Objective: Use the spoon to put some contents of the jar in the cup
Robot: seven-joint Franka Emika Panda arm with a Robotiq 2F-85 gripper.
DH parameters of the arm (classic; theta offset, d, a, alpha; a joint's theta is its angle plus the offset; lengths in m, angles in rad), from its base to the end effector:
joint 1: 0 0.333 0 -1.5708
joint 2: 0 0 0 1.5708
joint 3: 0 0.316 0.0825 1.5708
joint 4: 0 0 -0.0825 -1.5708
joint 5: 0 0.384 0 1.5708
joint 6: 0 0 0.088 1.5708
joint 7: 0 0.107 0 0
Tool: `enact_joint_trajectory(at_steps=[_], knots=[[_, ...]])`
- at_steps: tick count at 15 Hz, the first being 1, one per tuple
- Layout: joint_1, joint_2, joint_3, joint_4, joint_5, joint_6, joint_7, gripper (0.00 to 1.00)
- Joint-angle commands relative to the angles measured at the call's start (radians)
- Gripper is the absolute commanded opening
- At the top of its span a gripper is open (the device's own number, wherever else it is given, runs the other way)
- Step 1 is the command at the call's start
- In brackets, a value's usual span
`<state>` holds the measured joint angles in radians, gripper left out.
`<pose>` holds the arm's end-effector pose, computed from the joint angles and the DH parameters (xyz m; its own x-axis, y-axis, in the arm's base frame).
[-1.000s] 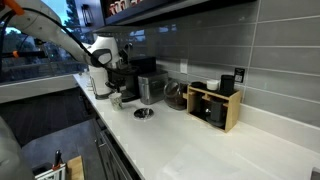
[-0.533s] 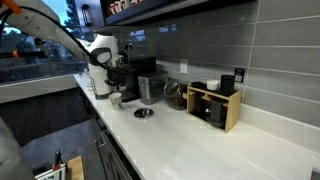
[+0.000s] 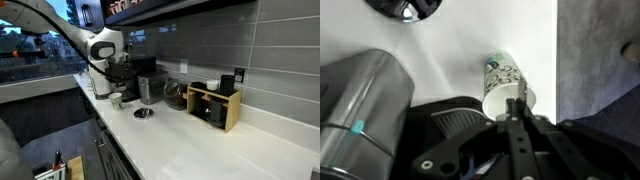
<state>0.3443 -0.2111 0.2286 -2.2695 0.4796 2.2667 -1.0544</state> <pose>0.4140 0.2857 0.4649 0.2067 0.8967 0.3914 0.9777 -0.2045 -0.0477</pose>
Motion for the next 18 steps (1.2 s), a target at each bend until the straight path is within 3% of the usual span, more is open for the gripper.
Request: enact_joint_trajectory(at_steps=[1,9,18], knots=[[-0.022,-0.013,-0.026,0.005,-0.005,-0.094,0.133,0.01],[-0.016,0.026,-0.036,0.049,0.017,-0.106,0.112,0.01],[-0.097,0.143,-0.08,0.136,0.034,-0.024,0.33,0.01]])
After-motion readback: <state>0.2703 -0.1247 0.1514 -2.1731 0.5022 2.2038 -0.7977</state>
